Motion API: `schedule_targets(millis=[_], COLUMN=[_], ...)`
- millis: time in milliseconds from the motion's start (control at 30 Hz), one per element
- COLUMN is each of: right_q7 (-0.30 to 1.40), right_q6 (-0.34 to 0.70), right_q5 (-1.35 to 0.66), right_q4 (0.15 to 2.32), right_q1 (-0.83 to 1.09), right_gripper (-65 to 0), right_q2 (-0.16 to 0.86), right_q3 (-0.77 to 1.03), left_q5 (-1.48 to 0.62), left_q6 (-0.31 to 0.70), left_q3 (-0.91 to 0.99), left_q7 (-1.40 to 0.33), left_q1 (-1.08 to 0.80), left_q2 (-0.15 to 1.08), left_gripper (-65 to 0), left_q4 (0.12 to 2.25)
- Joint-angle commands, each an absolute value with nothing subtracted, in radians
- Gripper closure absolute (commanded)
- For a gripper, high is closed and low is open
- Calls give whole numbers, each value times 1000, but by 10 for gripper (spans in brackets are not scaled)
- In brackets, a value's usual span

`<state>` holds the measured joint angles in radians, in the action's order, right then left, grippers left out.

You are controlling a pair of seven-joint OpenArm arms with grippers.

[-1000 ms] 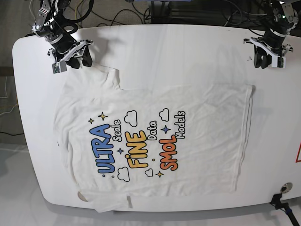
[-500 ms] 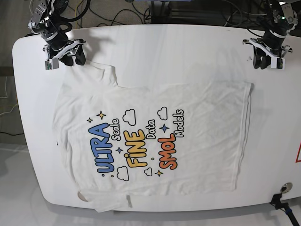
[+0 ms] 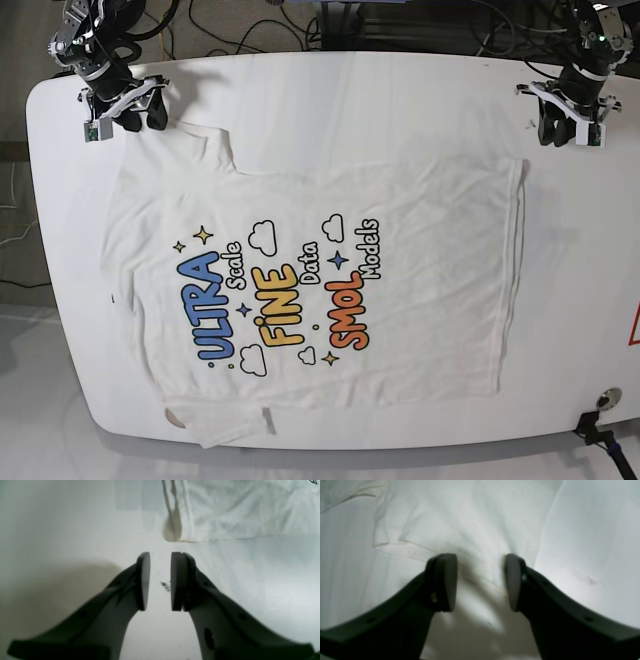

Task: Fold the T-shirt properly
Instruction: 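Pull the shirt's shoulders with both grippers to smooth it flat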

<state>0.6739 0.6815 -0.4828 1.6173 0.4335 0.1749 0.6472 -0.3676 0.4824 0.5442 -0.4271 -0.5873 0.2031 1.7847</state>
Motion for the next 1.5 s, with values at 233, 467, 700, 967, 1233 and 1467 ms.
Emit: schedule_targets(millis=[233, 467, 700, 967, 1233, 1467], right_q7=[803, 853, 888, 890, 871, 833], right_q6=[671, 675, 681, 690, 678, 633], right_q5=[-504, -550, -573, -566, -599, -589], right_q4=[1621, 1627, 1636, 1632, 1631, 1634], right_q1=[429, 420, 400, 375, 388, 390], right_gripper=[-310, -309, -302, -35, 0, -160], right_q2=[207, 213, 212, 213, 228, 226], right_q3=[669, 675, 720, 788, 776, 739], left_q5=[-376, -376, -377, -376, -426, -517], left_q6=[480, 480, 481, 479, 526, 544], left_q3=[546, 544, 544, 544, 604, 655], left_q7=[-411, -415, -423, -443, -548, -584], left_q1=[-593, -596, -599, -602, -587, -581], left_q2=[206, 204, 192, 184, 172, 165], left_gripper=[-121, -120, -120, -113, -120, -118], left_q4=[1801, 1802, 1801, 1805, 1830, 1835])
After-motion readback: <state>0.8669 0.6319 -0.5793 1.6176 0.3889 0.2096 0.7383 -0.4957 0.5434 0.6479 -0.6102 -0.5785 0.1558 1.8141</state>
